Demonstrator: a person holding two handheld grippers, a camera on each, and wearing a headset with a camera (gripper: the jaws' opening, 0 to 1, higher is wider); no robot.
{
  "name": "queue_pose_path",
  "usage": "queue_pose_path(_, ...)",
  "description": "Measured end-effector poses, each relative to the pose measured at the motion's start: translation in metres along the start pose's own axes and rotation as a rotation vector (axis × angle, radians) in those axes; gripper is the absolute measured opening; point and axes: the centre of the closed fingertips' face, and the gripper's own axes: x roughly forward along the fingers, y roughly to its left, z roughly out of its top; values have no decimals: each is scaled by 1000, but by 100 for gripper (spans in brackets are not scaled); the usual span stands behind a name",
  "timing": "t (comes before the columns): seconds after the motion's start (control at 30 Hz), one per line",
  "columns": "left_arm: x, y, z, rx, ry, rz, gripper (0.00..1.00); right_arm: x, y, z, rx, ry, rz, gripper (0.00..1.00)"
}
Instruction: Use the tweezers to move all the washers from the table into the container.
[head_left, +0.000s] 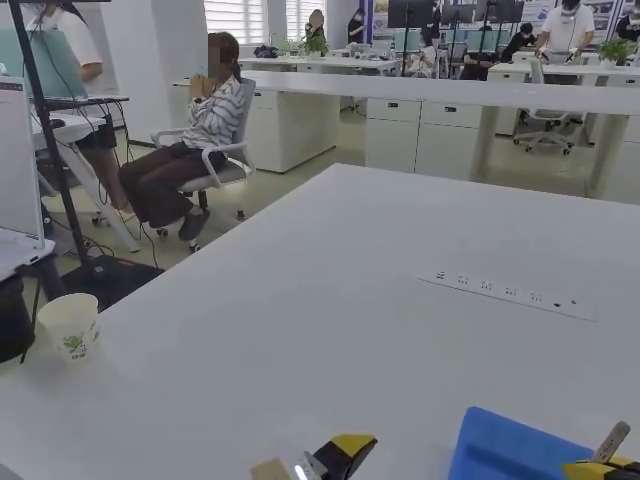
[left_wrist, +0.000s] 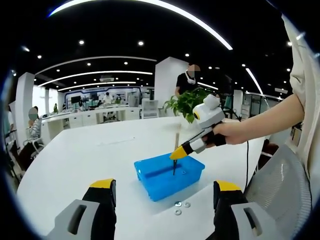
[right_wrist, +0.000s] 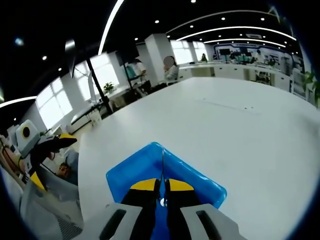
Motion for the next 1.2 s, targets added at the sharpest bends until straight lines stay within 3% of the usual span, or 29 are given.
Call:
queue_pose_path(0.5,0,0,-2,6,13,1,80,0,0,-11,-50,30,-36,3)
queue_pose_path(0.6,0,-4,4,-8,-18,-20,82,-2,0,-10,-71,30,-44,3)
queue_pose_path(0.9,0,-4,3,-7,-12,-18,82,-14,8,8,-82,-34,-29,3)
queue_pose_path(1.2,0,-3,3,-12,-17,-15,82,-28,32,19,-126,-64,20,3)
